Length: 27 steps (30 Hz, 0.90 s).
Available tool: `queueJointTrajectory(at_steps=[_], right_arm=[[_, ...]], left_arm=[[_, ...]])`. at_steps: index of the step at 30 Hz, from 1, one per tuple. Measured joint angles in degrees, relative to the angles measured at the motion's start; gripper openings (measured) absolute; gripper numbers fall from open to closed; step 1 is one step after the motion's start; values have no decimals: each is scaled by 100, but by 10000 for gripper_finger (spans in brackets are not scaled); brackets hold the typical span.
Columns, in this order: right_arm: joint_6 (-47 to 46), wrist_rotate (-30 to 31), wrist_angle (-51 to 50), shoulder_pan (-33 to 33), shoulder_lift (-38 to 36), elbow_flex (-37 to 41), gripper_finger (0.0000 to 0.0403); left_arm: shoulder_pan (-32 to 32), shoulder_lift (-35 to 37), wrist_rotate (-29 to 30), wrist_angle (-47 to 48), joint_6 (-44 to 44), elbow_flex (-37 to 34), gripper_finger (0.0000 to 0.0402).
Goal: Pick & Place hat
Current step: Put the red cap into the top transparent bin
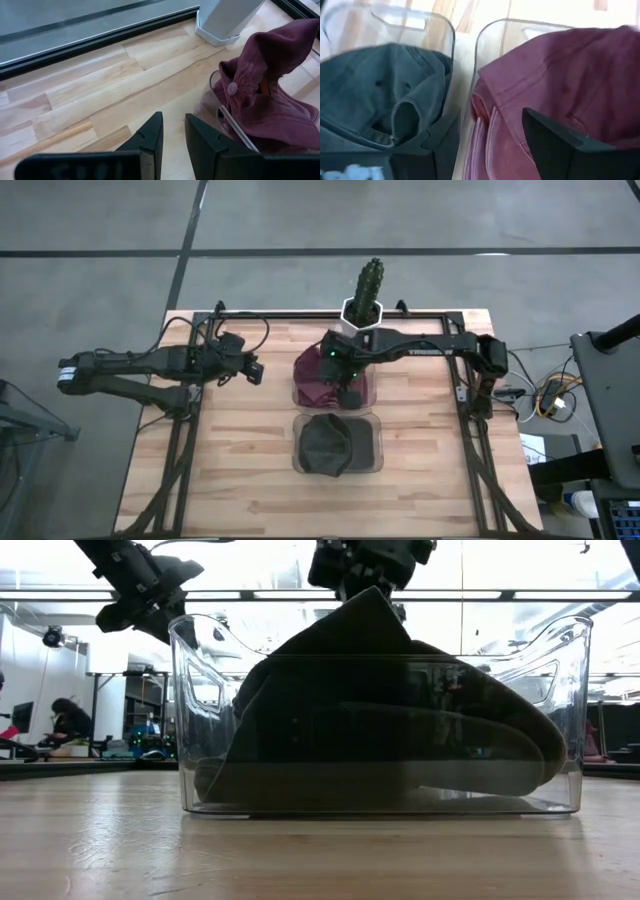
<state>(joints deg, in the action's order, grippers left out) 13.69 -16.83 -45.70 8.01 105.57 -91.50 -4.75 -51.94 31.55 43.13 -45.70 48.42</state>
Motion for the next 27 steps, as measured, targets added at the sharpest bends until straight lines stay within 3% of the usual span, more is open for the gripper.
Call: queueJointTrajectory(at_steps=[11,27], right_arm=[[109,222,543,-194,294,-4,206],[-22,579,581,-209,893,-244,205]], left_arm=[[0,0,-10,-8,99,0,74],[0,0,-17,-9,99,0,74]])
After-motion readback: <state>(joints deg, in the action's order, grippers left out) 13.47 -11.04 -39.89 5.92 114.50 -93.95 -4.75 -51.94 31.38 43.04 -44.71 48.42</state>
